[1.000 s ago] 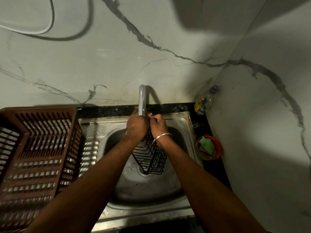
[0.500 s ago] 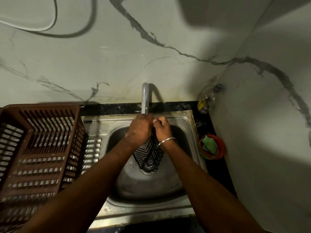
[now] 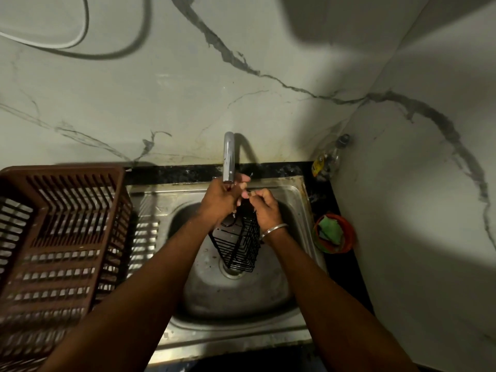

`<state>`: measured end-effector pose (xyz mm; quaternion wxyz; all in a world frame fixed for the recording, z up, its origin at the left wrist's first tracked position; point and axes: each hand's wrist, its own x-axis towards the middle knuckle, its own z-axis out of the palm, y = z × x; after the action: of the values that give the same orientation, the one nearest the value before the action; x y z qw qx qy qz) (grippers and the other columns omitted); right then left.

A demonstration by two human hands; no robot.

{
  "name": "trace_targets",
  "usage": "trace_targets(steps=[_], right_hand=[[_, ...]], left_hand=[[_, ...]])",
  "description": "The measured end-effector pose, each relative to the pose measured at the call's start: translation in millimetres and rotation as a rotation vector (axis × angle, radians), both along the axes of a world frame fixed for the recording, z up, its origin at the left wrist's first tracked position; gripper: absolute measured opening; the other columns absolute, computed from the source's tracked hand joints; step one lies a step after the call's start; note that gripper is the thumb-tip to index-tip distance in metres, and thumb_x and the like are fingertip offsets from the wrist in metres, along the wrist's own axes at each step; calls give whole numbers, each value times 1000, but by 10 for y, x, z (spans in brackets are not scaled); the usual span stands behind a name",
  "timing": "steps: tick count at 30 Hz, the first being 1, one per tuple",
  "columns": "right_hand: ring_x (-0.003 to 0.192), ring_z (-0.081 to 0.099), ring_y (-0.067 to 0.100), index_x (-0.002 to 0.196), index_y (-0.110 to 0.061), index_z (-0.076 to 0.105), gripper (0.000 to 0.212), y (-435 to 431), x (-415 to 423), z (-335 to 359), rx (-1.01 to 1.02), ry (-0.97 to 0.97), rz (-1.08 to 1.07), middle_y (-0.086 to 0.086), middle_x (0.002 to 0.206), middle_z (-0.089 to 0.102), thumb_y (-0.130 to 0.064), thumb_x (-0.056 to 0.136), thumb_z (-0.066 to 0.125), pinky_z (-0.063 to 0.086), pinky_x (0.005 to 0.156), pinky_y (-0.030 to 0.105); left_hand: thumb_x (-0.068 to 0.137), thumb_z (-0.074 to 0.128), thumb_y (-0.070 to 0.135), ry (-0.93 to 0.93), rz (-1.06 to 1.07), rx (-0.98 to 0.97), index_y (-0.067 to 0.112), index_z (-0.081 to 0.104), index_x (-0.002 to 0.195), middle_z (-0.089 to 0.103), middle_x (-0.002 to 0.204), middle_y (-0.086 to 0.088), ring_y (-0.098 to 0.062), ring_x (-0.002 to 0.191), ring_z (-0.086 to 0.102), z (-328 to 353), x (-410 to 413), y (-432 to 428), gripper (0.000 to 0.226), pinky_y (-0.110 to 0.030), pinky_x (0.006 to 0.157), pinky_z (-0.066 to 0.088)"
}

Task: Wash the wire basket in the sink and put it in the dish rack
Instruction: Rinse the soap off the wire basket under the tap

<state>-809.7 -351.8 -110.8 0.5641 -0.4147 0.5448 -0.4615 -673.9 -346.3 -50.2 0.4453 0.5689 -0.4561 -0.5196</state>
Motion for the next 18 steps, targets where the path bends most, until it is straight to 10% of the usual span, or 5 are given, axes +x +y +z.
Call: trace_targets(steps=[9, 15, 18], right_hand=[[71, 47, 10, 83, -14, 57, 18, 29, -81, 0, 22, -34, 35, 0, 76, 53, -7, 98, 63, 43, 72, 30], [74, 48, 18, 86, -12, 58, 11, 13, -90, 30, 67, -139, -2, 12, 82, 52, -13, 94, 65, 43, 71, 32], [77, 53, 21, 91, -10, 59, 11, 3, -69, 11, 87, -201, -8, 17, 88, 56, -17, 91, 67, 48, 73, 31]], left_hand=[[107, 61, 19, 375, 90, 263, 12, 64, 88, 43, 53, -2, -11, 33, 28, 70, 105, -47, 20, -17, 32, 21], [94, 64, -6, 704, 47, 241, 0, 73, 111, 75, 97, -14, -15, 82, 71, 58, 189, -88, 20, -24, 72, 61], [92, 62, -13, 726, 166, 241, -2, 72, 115, 75, 101, -18, -16, 82, 74, 39, 200, -119, 28, -22, 66, 60]])
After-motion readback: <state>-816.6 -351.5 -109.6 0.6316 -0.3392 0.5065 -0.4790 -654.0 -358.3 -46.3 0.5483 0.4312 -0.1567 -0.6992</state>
